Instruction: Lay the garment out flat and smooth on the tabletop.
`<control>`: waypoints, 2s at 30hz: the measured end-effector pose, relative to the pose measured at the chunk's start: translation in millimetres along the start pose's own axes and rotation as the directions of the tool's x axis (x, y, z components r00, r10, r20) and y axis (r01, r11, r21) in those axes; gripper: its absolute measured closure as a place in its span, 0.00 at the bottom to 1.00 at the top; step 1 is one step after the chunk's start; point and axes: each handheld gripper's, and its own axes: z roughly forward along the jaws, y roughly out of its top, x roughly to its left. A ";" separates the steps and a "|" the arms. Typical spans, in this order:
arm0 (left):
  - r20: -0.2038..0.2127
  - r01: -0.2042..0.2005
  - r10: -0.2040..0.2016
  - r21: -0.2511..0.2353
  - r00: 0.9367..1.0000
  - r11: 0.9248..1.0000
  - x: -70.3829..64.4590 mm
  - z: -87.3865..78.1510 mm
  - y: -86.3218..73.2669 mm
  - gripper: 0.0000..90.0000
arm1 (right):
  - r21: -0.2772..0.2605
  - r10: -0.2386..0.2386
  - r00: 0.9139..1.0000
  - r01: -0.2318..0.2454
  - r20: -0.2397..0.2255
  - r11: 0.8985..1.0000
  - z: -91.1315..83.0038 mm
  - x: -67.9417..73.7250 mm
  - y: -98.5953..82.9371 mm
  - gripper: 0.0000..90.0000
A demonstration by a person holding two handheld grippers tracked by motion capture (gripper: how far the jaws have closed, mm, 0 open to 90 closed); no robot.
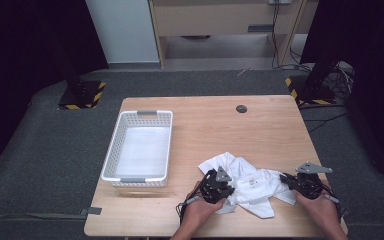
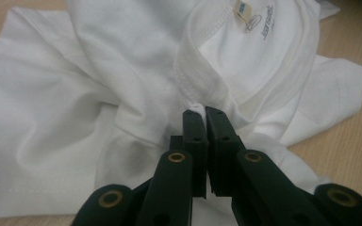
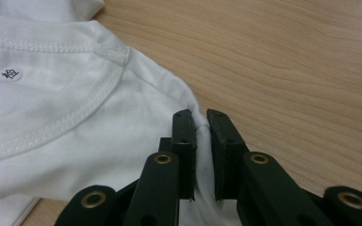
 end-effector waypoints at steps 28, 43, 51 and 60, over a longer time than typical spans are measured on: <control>-0.093 0.014 -0.020 -0.063 0.995 0.998 26.1 23.0 41.2 0.83 | 0.008 0.099 0.995 -0.099 0.005 0.995 -32.3 -14.4 -23.2 0.86; -0.149 0.018 -0.039 -0.139 0.988 0.990 2.2 -45.2 9.7 0.47 | -0.063 0.112 0.992 -0.109 0.056 0.992 -42.6 -9.7 -19.4 0.65; -0.094 0.029 -0.038 -0.101 0.995 0.994 -11.5 -47.7 -4.1 0.47 | -0.121 0.093 0.995 -0.089 0.022 0.989 -45.5 -7.2 -11.8 0.62; -0.072 0.022 -0.026 -0.054 0.997 0.998 -20.5 -31.5 -13.0 0.46 | -0.105 0.028 0.999 -0.030 -0.018 0.994 -18.3 -2.6 -3.0 0.55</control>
